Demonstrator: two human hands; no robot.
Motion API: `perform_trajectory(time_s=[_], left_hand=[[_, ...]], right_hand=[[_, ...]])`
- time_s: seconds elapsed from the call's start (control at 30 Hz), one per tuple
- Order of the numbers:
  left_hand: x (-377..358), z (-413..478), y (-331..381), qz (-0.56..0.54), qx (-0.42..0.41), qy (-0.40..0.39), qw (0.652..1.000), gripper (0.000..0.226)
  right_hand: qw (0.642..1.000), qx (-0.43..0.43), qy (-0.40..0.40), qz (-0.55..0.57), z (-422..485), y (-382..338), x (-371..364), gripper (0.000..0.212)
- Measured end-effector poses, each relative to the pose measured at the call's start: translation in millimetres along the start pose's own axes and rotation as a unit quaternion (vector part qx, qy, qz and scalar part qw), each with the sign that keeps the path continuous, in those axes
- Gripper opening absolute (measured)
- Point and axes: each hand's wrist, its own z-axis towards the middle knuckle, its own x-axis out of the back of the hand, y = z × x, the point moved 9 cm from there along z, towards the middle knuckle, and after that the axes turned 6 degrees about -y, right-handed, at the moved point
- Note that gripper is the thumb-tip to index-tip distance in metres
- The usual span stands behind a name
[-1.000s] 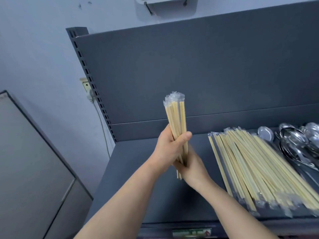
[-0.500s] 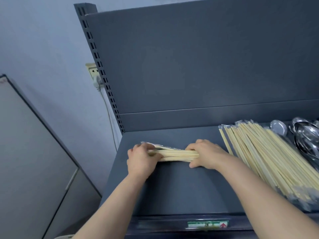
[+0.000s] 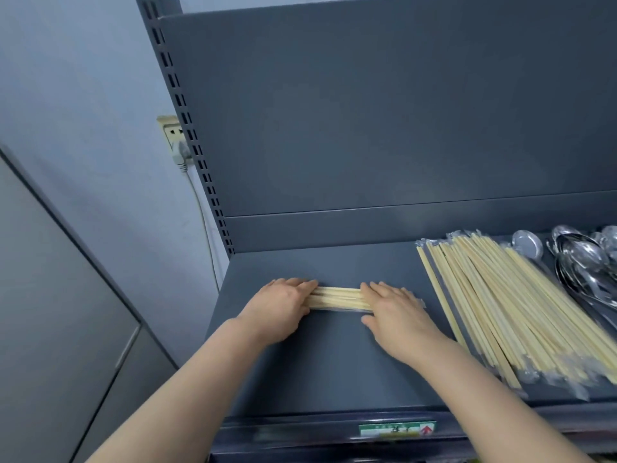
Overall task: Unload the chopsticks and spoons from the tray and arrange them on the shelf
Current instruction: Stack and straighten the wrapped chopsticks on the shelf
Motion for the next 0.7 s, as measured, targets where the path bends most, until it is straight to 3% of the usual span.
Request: perform_trajectory(time_s=[0.13, 0.23, 0.33, 0.4, 0.5, 0.6, 0.7], left_hand=[[-4.6, -5.9, 7.1, -0.012, -0.004, 0.024, 1.000, 0.053], [-6.4, -1.4, 7.3, -0.022, 0.022, 0.041, 0.999, 0.057], [4.5, 9.6, 6.5, -0.027, 0.062, 0.083, 0.994, 0.067], [11.2, 14.2, 6.1, -0.036, 0.083, 0.111, 0.990, 0.067], [8.7, 18.5, 1.8, -0.057, 0.100, 0.133, 0.984, 0.059], [4.2, 16.7, -4.1, -0.072, 0.107, 0.145, 0.981, 0.036], [1.7, 10.9, -4.7, -0.068, 0.104, 0.138, 0.983, 0.039]], right_hand=[[1.000, 0.013, 0.000, 0.013, 1.0, 0.2, -6.2, 0.056], [0.999, -0.013, 0.043, -0.004, 10.8, 6.5, 0.5, 0.079], [0.996, -0.057, 0.075, -0.006, 26.0, 10.9, 9.3, 0.084], [0.993, -0.069, 0.092, 0.020, 35.3, 13.8, 9.4, 0.078], [0.991, -0.065, 0.110, 0.048, 40.9, 17.7, 5.7, 0.049], [0.990, -0.055, 0.125, 0.047, 38.6, 15.4, 4.3, 0.053], [0.978, -0.037, 0.202, 0.049, 30.3, 10.2, 12.4, 0.038]])
